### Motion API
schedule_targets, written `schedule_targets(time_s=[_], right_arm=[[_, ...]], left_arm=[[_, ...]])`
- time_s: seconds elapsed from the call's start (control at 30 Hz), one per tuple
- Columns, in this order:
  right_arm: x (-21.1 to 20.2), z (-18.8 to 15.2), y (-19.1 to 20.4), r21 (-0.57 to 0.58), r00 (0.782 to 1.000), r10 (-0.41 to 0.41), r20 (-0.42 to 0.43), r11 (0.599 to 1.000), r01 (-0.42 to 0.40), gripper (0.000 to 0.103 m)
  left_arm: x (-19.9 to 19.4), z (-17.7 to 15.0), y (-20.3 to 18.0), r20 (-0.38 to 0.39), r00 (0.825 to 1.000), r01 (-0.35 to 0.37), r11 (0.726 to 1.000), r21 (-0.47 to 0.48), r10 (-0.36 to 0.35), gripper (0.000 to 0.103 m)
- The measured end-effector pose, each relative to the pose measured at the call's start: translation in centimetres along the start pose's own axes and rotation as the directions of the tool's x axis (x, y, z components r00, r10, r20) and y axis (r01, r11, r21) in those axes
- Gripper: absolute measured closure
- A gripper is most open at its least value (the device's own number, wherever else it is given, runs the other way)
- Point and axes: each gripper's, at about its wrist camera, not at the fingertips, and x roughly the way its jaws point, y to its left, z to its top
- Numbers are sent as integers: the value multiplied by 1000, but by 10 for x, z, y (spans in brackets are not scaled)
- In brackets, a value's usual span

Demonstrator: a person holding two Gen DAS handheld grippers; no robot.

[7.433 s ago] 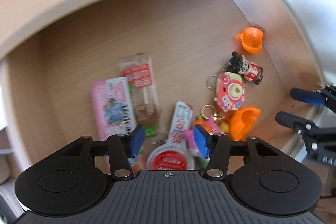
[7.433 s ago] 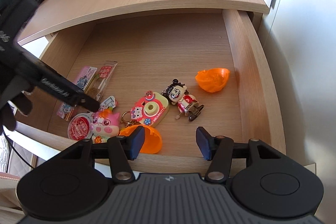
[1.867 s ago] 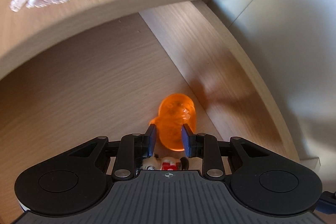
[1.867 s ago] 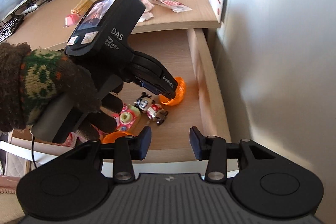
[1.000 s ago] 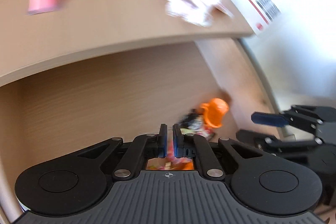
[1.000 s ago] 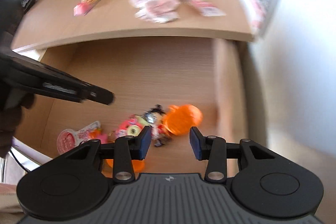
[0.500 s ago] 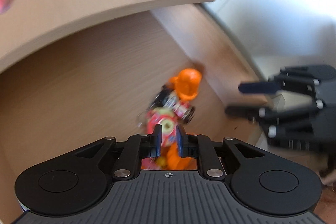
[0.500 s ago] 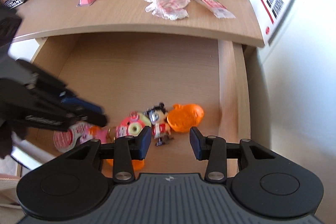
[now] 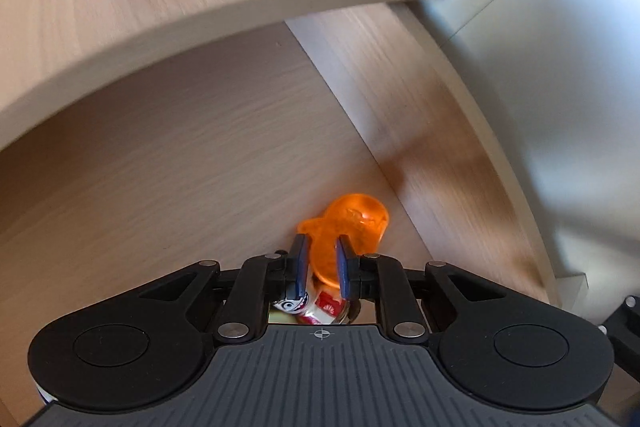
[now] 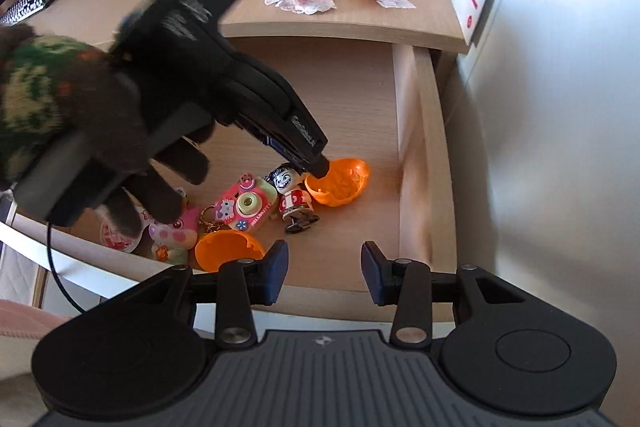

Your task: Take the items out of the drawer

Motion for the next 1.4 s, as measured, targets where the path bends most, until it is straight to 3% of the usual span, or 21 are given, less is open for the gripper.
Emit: schedule_targets(time_s=[0.2, 0.43, 0.57, 0.77, 0.9, 1.07, 1.3, 1.4], right_arm=[[1, -2, -10, 33, 1000, 2, 3, 999, -2, 63], [1, -5, -15, 52, 1000, -5, -5, 999, 5, 63], [-2, -7, -15, 47, 1000, -9, 4, 999, 8, 63], [-4, -5, -14, 36, 1000, -7, 17, 999, 6, 63], [-7, -7, -10, 21, 1000, -3, 26, 1000, 3, 63], [-9, -10, -7, 19, 1000, -4, 25, 1000, 3, 63], [-7, -9, -10, 29, 1000, -19, 19, 999, 18, 63], [-6, -9, -12, 32, 1000, -23, 13, 999, 22, 63]], left_arm=[[22, 3, -13, -59, 998, -17, 1000, 10, 18, 85], [26, 3, -23, -9, 998, 57, 998, -12, -57, 85], [8, -5, -24, 22, 993, 112, 992, 55, -113, 81], [-20, -28, -29, 66, 997, 17, 984, 175, -29, 81], [-28, -48, -46, 130, 992, -55, 940, 337, 11, 81], [-27, -59, -55, 126, 991, -25, 874, 486, -41, 81], [-11, -57, -73, 174, 984, -132, 798, 588, 35, 81], [0, -56, -74, 185, 981, -163, 748, 643, 55, 80]])
